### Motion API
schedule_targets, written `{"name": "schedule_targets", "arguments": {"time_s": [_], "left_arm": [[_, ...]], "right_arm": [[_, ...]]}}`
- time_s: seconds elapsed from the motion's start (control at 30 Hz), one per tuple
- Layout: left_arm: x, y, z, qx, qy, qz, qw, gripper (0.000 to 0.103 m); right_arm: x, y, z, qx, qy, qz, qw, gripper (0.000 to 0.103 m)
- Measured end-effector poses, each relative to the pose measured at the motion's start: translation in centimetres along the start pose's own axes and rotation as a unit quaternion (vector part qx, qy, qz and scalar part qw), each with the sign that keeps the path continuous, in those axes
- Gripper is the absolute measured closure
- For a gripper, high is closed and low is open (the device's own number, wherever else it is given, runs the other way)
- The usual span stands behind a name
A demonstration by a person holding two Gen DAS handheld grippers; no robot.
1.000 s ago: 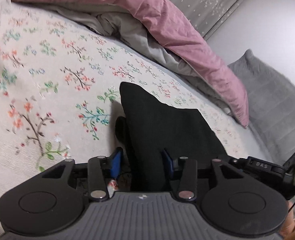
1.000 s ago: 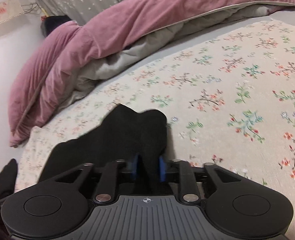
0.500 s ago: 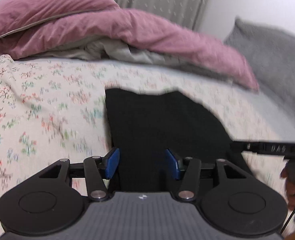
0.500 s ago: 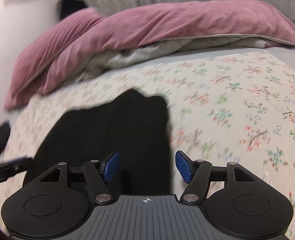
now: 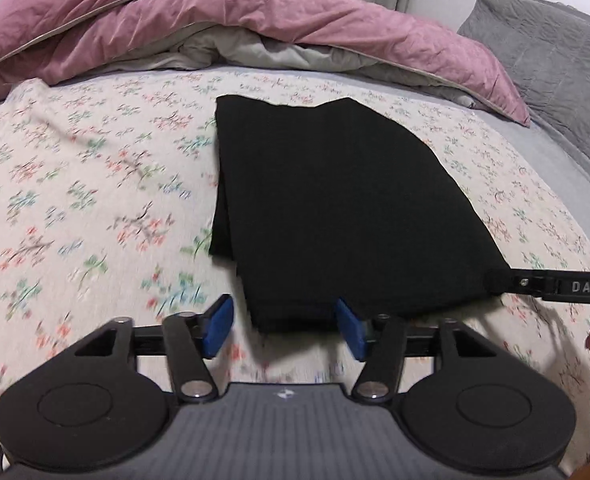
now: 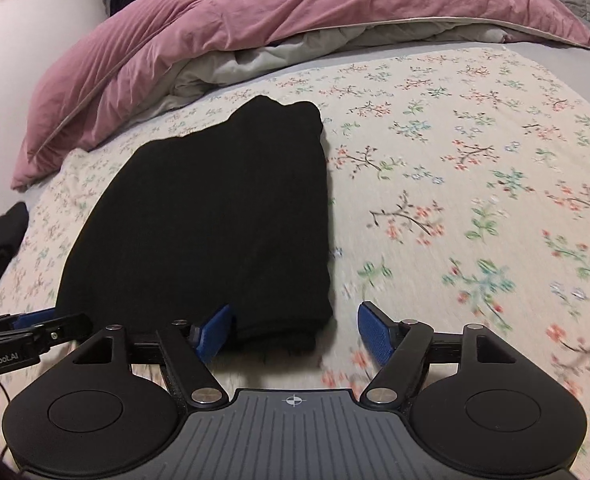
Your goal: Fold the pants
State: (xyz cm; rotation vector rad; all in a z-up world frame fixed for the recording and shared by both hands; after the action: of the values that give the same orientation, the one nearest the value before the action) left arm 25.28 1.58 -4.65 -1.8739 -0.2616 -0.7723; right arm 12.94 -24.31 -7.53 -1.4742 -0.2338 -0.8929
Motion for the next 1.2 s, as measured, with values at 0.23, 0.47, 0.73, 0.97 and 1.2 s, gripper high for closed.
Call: {"name": "schedule_targets", "arguments": {"time_s": [0.23,0.47,0.73,0.97,1.2], "left_arm": [[0.0,-3.6,-1.7,0.039,-0.01,0.008,0.9992,0.0],[-0.2,-5.9,-4.1,0.07,-0.01,0.016,0.9973,0.0],[-1.3,-7.0,-6.0,0.105,-0.011,0.032,0.9939,0.0],[-1.2,-7.9,-6.3,0.11,-0.025,0.01,0.9935,0.0],[-1.5,-7.8,-6.3,0.115,-0.02,0.018,0.993,0.0]], "right_arm": [[-0.4,-5.0,1.2,-0.038,-0.06,-0.017,0.997,0.013],[-1.0,-7.9,2.8,-0.069,-0.061,-0.017,0.996,0.001],[-1.8,-10.2,2.5,-0.096,-0.041,-0.02,0.994,0.0],[-2.3,-11.2,3.0,-0.094,-0.066,-0.032,0.993,0.0],[-2.7,-11.3,4.1,-0.079,-0.081,-0.035,0.993,0.0]]}}
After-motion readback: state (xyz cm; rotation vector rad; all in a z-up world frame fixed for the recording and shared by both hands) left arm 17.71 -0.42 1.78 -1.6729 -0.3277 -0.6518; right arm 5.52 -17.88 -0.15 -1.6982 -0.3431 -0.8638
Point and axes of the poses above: each gripper's, at about its wrist camera, not at the fingertips, and y roughly the way its jaws point, z to its left, x to its top, the point moved 3 cm from there along y, roughly the way its jaws point, and after that the axes turned 9 degrees about -x, right-handed, at the moved point
